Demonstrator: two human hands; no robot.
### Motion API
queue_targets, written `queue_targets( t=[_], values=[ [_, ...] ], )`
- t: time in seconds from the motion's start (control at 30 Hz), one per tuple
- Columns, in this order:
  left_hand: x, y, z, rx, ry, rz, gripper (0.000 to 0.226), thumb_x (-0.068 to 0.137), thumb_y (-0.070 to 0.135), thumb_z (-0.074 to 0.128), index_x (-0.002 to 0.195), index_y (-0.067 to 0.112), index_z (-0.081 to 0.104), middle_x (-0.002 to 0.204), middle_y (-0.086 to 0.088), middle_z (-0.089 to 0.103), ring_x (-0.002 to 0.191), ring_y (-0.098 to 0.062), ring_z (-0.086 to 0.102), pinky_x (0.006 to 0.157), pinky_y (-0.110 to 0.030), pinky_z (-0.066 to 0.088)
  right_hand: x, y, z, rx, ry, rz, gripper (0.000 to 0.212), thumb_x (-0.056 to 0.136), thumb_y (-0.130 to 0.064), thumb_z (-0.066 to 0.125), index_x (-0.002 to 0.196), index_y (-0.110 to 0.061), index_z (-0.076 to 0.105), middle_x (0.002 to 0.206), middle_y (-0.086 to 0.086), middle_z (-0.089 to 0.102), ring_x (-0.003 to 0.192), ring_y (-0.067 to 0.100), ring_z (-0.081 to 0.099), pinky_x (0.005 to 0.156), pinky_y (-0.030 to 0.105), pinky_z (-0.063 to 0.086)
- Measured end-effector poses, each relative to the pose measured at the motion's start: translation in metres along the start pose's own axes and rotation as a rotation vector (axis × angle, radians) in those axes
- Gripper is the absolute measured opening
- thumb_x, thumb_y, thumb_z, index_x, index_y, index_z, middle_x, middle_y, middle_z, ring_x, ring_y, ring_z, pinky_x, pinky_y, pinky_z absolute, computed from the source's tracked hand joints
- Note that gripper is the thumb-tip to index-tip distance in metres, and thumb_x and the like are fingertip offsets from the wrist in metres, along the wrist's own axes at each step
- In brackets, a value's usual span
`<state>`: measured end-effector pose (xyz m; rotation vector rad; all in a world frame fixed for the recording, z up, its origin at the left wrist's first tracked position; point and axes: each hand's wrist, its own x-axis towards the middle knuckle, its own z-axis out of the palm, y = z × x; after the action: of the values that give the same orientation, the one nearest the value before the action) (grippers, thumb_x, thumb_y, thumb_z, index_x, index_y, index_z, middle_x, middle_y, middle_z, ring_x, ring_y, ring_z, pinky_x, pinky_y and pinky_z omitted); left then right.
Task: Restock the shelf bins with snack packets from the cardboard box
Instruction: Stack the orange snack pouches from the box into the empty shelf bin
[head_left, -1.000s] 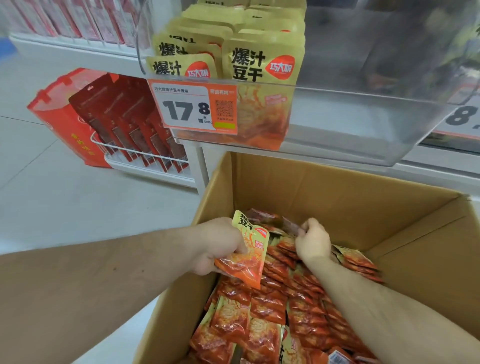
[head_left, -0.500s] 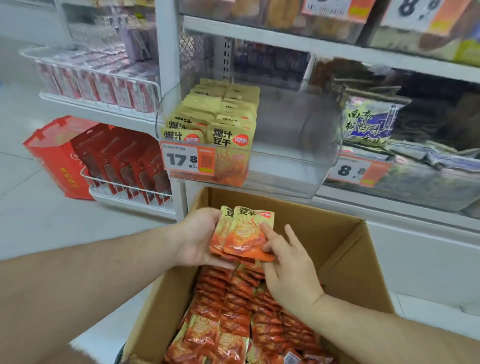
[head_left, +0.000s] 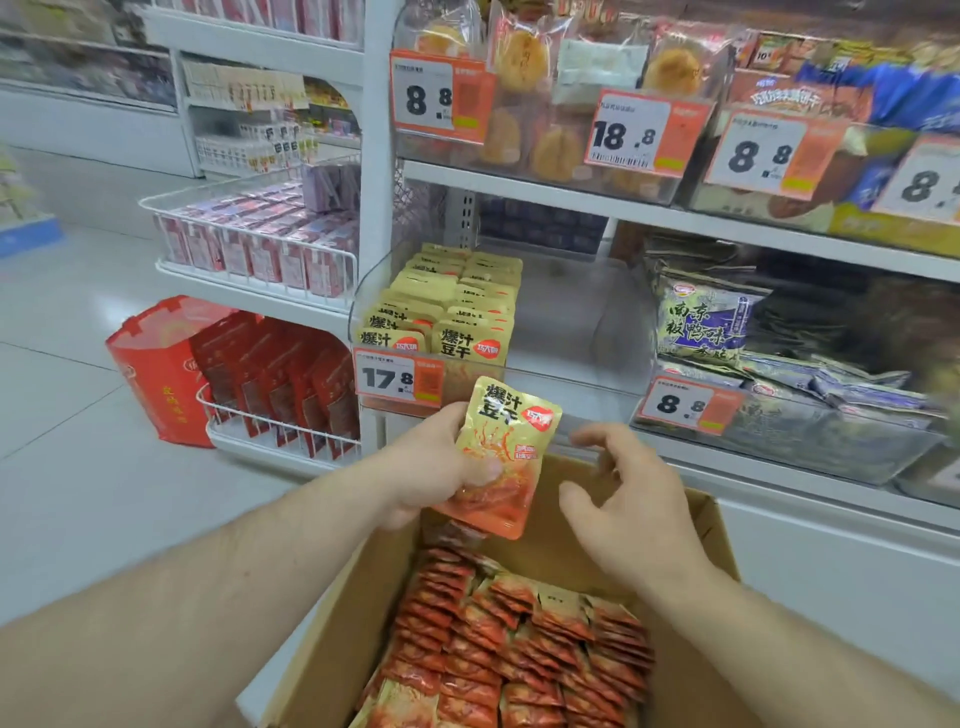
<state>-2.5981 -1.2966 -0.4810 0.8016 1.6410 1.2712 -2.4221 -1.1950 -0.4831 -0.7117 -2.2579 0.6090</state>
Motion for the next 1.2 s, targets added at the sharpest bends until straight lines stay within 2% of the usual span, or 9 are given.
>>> queue_targets(
  t=[0.1, 0.17, 0.33, 0.47, 0.63, 0.77, 0.9, 1.03, 1.2],
  values=[
    [-0.002, 0.004, 0.01, 0.1, -0.071, 0.08, 0.05, 0.09, -0.003, 0.066, 0.127, 0.026, 0.049, 0.115, -0.003, 0.071, 0.106, -0.02, 0.068, 0.095, -0.042, 0.055, 0.026, -0.005, -0.009, 0.211, -0.234, 0.36, 0.068, 0.073, -0.029, 0.085, 0.128, -0.031, 0.044, 0.107, -0.015, 0.056, 0.083, 0.008, 0.056, 0.083, 0.028, 0.048],
    [-0.002, 0.007, 0.017, 0.153, -0.115, 0.124, 0.051, 0.089, -0.003, 0.066, 0.123, 0.032, 0.05, 0.115, -0.002, 0.07, 0.106, -0.018, 0.068, 0.096, -0.041, 0.054, 0.036, -0.005, -0.01, 0.348, -0.337, 0.408, 0.058, 0.075, -0.021, 0.085, 0.123, -0.022, 0.052, 0.103, -0.006, 0.066, 0.086, 0.012, 0.065, 0.08, 0.03, 0.053],
    [-0.003, 0.02, 0.008, 0.205, -0.13, 0.222, 0.054, 0.091, -0.003, 0.065, 0.128, 0.031, 0.046, 0.118, 0.002, 0.068, 0.109, -0.017, 0.067, 0.096, -0.042, 0.055, 0.046, -0.011, -0.018, 0.59, -0.376, 0.376, 0.03, 0.08, -0.001, 0.077, 0.105, -0.011, 0.065, 0.071, -0.006, 0.071, 0.057, 0.002, 0.064, 0.049, 0.016, 0.047],
    [-0.005, 0.029, -0.006, 0.309, -0.136, 0.278, 0.054, 0.089, 0.003, 0.07, 0.132, 0.025, 0.047, 0.12, 0.004, 0.067, 0.109, -0.013, 0.067, 0.096, -0.04, 0.055, 0.045, -0.015, -0.012, 0.606, -0.364, 0.355, 0.025, 0.081, -0.001, 0.076, 0.102, -0.009, 0.065, 0.073, -0.003, 0.071, 0.061, 0.007, 0.064, 0.053, 0.02, 0.05],
    [0.004, 0.034, -0.034, 0.408, 0.168, 0.394, 0.046, 0.081, 0.032, 0.077, 0.122, 0.029, 0.057, 0.117, 0.011, 0.063, 0.108, -0.003, 0.06, 0.1, -0.029, 0.049, 0.07, -0.02, -0.016, 0.396, -0.036, 0.157, 0.029, 0.078, -0.003, 0.079, 0.089, -0.024, 0.062, 0.075, -0.005, 0.067, 0.071, 0.013, 0.062, 0.072, 0.035, 0.055],
    [0.016, 0.031, -0.057, 0.557, 0.479, 0.39, 0.031, 0.09, 0.021, 0.065, 0.12, 0.027, 0.059, 0.12, 0.009, 0.06, 0.101, -0.007, 0.054, 0.087, -0.021, 0.039, 0.093, -0.02, -0.017, 0.39, 0.188, -0.004, 0.038, 0.078, -0.004, 0.079, 0.089, -0.034, 0.057, 0.084, -0.008, 0.064, 0.082, 0.016, 0.065, 0.079, 0.036, 0.055],
    [0.031, 0.022, -0.061, 0.706, 0.483, 0.353, 0.039, 0.088, 0.015, 0.062, 0.127, 0.021, 0.06, 0.127, 0.003, 0.057, 0.114, -0.013, 0.052, 0.1, -0.026, 0.04, 0.087, -0.014, 0.006, 0.137, 0.313, -0.303, 0.033, 0.078, -0.004, 0.08, 0.098, -0.022, 0.06, 0.087, -0.018, 0.059, 0.081, -0.004, 0.056, 0.08, 0.008, 0.042],
    [0.043, 0.017, -0.062, 0.766, 0.52, 0.377, 0.036, 0.086, 0.017, 0.063, 0.122, 0.021, 0.062, 0.124, 0.002, 0.059, 0.115, -0.015, 0.052, 0.097, -0.026, 0.041, 0.084, 0.004, 0.027, -0.036, 0.392, -0.551, 0.026, 0.084, -0.015, 0.071, 0.109, -0.011, 0.062, 0.103, 0.003, 0.069, 0.093, 0.021, 0.064, 0.085, 0.033, 0.052],
    [0.05, 0.016, -0.059, 0.741, 0.585, 0.387, 0.041, 0.083, 0.035, 0.072, 0.121, 0.028, 0.056, 0.107, 0.013, 0.053, 0.101, -0.01, 0.051, 0.082, -0.028, 0.041, 0.085, 0.011, 0.04, -0.085, 0.367, -0.646, 0.027, 0.086, -0.019, 0.066, 0.111, -0.016, 0.055, 0.105, 0.007, 0.07, 0.098, 0.02, 0.06, 0.084, 0.033, 0.05]
  ],
)
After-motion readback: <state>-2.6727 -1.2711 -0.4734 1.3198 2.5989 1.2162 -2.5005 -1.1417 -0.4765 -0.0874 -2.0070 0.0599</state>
